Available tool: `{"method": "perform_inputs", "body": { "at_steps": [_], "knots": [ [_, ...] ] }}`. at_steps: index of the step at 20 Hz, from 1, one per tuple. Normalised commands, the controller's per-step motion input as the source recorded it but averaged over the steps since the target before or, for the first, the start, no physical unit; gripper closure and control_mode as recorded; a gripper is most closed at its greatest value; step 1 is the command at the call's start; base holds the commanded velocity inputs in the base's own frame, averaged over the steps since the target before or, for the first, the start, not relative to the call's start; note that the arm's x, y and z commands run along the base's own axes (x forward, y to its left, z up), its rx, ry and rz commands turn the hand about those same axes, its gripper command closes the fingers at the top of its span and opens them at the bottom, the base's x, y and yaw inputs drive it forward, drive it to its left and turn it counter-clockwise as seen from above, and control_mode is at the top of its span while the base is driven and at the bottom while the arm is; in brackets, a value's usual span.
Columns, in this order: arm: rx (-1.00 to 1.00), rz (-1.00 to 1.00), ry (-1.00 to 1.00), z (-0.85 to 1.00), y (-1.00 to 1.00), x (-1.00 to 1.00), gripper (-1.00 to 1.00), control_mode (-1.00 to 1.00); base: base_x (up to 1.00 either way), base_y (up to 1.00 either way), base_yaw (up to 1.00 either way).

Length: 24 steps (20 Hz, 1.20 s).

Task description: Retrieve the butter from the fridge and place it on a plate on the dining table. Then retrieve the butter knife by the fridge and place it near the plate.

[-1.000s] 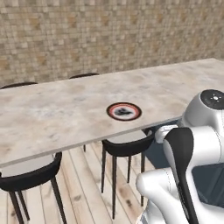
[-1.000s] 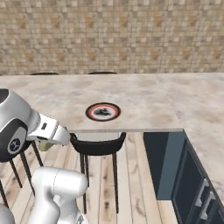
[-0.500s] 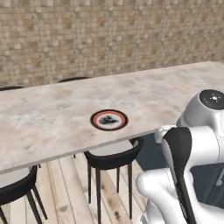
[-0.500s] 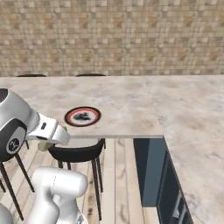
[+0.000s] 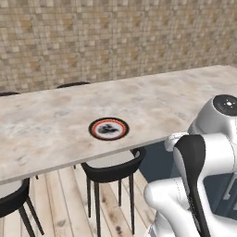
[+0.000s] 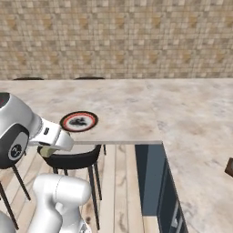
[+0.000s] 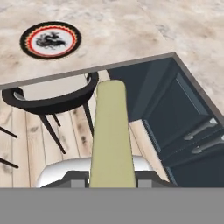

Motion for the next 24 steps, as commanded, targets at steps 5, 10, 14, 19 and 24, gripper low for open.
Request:
{"method": "perform_inputs", "body": {
  "at_steps": [5,10,14,19,24],
  "knots": [
    [0.0,0.0,0.0,0.0,0.0,0.0,1.0,1.0,0.42,0.34,0.01],
    [0.0,0.0,0.0,0.0,0.0,0.0,1.0,1.0,0.24,0.42,0.0],
    [0.0,0.0,0.0,0.0,0.0,0.0,1.0,1.0,0.12,0.42,0.0],
    [0.0,0.0,0.0,0.0,0.27,0.18,1.0,-1.0,0.0,0.0,0.0],
    [0.0,0.0,0.0,0.0,0.01,0.55,1.0,-1.0,0.0,0.0,0.0]
  ]
}}
